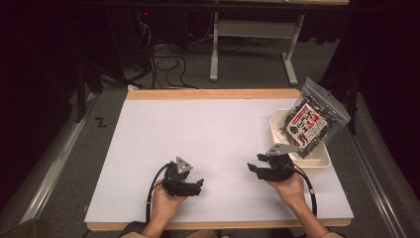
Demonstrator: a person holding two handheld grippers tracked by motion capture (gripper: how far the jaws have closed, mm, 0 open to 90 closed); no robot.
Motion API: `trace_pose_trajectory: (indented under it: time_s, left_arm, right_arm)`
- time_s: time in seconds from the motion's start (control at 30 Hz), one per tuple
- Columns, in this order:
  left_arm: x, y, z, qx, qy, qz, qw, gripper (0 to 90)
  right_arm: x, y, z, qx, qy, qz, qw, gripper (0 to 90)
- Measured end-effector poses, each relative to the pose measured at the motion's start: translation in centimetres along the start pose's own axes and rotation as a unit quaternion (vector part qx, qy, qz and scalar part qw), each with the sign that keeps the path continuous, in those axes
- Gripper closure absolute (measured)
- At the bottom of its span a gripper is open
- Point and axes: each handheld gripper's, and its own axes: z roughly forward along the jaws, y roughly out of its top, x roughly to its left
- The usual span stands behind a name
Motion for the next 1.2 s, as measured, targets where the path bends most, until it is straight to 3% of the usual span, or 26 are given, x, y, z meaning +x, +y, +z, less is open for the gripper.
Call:
trace_pose_trajectory:
  time_s: [0.67, 0.97, 1.2]
  left_arm:
    - [0.0, 0.0, -0.1, -0.003, -0.001, -0.003, 1.0000, 21.6]
    - [0.0, 0.0, -0.2, -0.005, -0.001, -0.001, 1.0000, 21.6]
    - [0.0, 0.0, -0.4, -0.011, -0.005, -0.003, 0.9999, 21.6]
  right_arm:
    - [1.0, -1.3, 2.0, 0.010, 0.018, -0.001, 0.9998, 45.3]
    - [1.2, -2.0, 2.1, 0.010, 0.022, 0.012, 0.9996, 45.2]
    - [1.9, -3.0, 1.7, 0.005, 0.022, 0.008, 0.9997, 44.1]
